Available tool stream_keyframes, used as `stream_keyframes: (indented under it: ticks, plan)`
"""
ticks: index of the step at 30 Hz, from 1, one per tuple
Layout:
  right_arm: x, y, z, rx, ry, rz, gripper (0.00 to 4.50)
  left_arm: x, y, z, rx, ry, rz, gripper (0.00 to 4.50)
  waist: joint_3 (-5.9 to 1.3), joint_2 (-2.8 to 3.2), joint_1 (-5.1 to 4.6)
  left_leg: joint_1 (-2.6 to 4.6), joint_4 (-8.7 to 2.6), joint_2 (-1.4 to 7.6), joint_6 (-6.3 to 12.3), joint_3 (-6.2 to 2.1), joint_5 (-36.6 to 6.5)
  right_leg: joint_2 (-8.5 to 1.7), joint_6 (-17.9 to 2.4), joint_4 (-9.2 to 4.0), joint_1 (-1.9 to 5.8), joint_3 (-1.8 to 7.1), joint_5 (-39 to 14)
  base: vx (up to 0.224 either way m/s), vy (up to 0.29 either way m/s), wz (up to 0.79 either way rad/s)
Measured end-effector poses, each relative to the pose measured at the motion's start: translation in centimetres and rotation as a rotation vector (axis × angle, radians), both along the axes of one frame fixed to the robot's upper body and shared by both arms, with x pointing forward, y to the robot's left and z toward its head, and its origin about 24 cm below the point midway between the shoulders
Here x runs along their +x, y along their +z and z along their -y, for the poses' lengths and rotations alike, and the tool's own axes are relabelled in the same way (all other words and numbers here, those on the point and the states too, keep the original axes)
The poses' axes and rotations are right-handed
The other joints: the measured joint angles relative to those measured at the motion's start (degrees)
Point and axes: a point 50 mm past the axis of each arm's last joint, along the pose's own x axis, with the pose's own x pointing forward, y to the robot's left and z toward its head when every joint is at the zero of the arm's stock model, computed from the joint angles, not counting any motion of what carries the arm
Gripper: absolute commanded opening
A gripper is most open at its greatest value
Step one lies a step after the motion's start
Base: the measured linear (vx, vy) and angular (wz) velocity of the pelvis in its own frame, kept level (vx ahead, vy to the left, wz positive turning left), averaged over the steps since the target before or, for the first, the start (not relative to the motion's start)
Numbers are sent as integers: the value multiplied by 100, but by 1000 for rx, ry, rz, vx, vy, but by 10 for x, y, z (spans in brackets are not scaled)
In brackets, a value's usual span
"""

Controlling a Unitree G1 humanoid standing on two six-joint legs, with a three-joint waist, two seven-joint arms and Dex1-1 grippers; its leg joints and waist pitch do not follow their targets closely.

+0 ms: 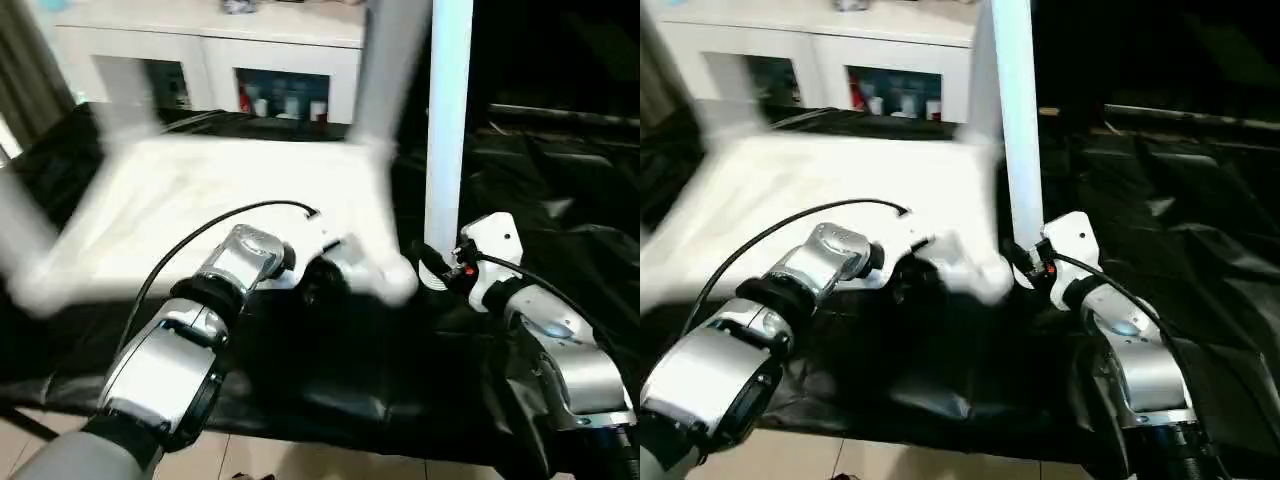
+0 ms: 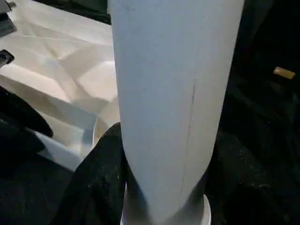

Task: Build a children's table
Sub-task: Rotate table base, then insert table leg to table base

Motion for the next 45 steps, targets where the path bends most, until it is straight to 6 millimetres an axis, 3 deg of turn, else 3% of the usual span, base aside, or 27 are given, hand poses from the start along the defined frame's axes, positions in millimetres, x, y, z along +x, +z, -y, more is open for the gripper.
stream_keyframes:
  ticks: [8, 17, 23, 30, 33, 37, 45]
  plan:
    - [0, -2, -6, 2, 22, -9, 188, -15, -4, -1, -38, -181, 122, 2, 0, -9, 140, -19, -7, -4, 16, 8, -10, -13, 0, -43, 2, -9, 0, 0, 0, 0]
    - [-1, -3, -4, 33, 17, -34, 188, -26, -2, -6, -48, -306, 181, 2, 0, -9, 168, -20, -25, -4, 20, 19, -14, -17, 0, -59, 0, -9, 0, 0, 0, 0]
    - [1, -2, -2, 154, -2, -76, 188, -24, -1, -9, -44, -307, 164, 2, 1, -8, 164, -18, -30, -5, 19, 25, -14, -20, 1, -59, -2, -9, 0, 0, 0, 0]
    - [6, 15, -30, 421, 243, -143, 188, -22, 1, -9, -44, -312, 129, 2, 2, -5, 169, -22, -29, -6, 25, 36, -17, -28, 1, -65, -1, -9, 1, 0, 0, 0]
    - [11, 15, -32, 425, 288, -171, 188, -23, 1, -7, -45, -318, 129, 2, 1, -7, 185, -25, -29, -6, 28, 39, -18, -30, 1, -68, -2, -11, 1, 0, 0, 0]
    - [16, -3, -29, 364, 252, -228, 188, -22, 1, -7, -43, -314, 133, 2, 6, -15, 185, -26, -29, -6, 27, 46, -18, -34, 1, -64, -5, -10, 1, 0, 0, 0]
    - [24, 0, -20, 347, 208, -229, 187, -22, 2, -6, -39, -318, 142, 0, 12, -29, 191, -26, -28, -5, 32, 74, -20, -43, 1, -65, -9, -3, 1, 0, 0, 0]
